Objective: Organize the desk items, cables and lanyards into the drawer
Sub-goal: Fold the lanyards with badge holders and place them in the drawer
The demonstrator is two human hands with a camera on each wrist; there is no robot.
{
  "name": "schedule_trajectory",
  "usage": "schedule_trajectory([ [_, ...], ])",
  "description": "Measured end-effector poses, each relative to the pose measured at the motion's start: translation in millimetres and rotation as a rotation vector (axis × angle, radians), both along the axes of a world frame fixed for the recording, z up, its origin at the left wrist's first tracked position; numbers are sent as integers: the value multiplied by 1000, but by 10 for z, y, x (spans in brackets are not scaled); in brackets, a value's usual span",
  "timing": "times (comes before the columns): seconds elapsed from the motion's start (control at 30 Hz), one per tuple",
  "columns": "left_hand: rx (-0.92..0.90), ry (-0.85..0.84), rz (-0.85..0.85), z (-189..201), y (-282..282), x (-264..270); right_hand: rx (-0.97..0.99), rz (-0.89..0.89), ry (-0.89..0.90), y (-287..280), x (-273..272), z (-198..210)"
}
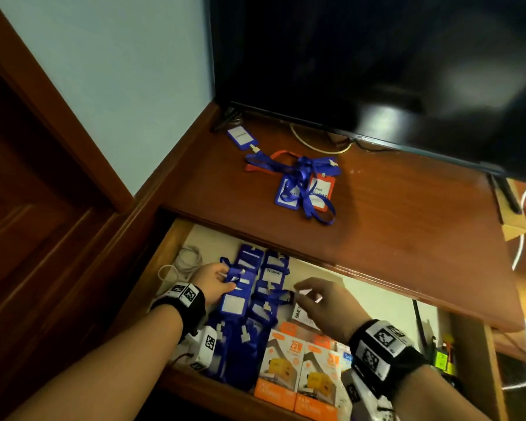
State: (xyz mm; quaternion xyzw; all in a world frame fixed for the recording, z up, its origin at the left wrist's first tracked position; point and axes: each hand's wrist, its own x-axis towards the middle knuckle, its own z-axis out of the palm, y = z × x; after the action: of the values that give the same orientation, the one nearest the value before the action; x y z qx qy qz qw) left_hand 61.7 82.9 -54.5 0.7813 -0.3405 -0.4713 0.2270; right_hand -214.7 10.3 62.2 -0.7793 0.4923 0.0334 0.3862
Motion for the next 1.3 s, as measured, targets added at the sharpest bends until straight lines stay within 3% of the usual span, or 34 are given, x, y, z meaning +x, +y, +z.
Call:
schedule_trajectory([
  [0.2, 94, -150, -81, -311, -56, 11, -117, -39, 6, -559, 2, 175],
  [0.37, 148, -254, -102, -295, -71, -6, -152, -76, -17, -1101, 125, 182],
  [0.7, 140, -258, -139, -197, -131, -15, -243, -260, 132, -1950, 523, -172],
  [0.83, 147, -245, -127, -226, -157, -13, -177, -409, 32, -2227, 598, -313],
  [1.07, 149, -233, -122, -228, -190, 20, -83, -356, 64, -2337, 680, -397],
  [1.17, 151, -236, -137, -218, -188, 64, -14, -399, -15, -2342, 638, -415],
  [1.3, 151, -242, -156, -186, -185, 122, 31, -617, -243, -2254, 507, -442],
])
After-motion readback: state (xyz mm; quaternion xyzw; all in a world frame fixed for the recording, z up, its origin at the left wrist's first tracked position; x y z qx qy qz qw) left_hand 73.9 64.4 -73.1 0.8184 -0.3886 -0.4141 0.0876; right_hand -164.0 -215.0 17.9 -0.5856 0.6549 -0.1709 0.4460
